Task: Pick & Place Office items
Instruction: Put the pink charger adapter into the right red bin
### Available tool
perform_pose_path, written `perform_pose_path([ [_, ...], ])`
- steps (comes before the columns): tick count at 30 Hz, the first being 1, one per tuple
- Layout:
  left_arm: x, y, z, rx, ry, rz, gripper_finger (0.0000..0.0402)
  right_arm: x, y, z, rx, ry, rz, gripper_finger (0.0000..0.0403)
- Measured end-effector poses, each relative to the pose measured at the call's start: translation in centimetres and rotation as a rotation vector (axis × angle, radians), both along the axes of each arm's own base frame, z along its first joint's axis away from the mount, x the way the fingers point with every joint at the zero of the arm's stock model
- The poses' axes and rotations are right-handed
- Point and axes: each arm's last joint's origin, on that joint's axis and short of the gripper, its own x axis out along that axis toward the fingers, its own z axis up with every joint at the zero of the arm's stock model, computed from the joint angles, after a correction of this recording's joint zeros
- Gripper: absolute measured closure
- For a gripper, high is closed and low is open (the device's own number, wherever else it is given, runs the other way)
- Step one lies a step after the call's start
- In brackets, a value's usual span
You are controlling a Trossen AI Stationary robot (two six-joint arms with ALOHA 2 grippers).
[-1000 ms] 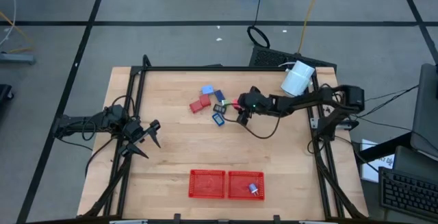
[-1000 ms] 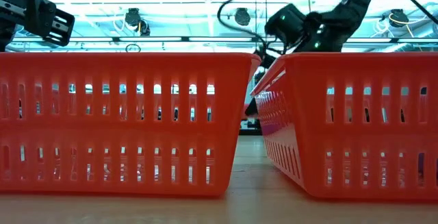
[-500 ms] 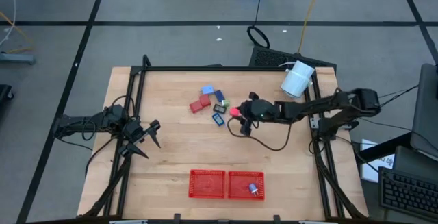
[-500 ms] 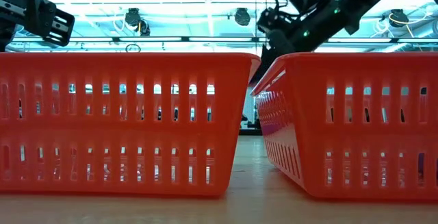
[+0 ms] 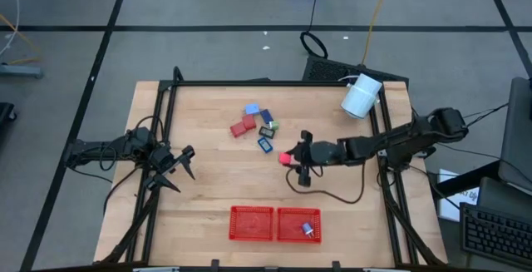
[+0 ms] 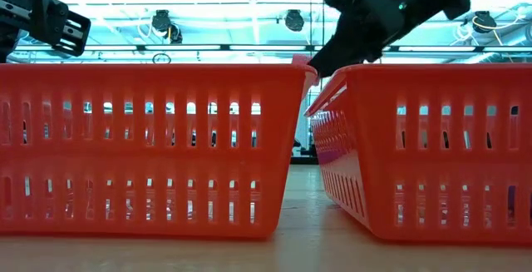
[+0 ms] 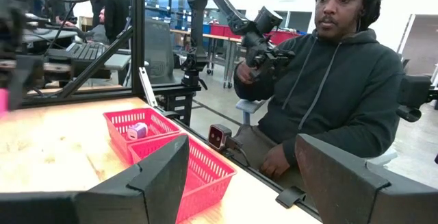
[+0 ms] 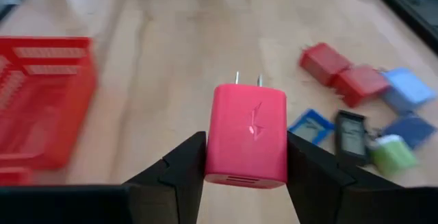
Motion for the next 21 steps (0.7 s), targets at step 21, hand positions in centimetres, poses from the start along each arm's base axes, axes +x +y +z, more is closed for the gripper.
perform_pose_path([
  [21, 0.0, 0.0, 0.0, 0.000, 0.000, 0.000, 0.0131, -3.5, 11.1, 0.7, 0.082, -0.080, 0.341, 0.0236],
])
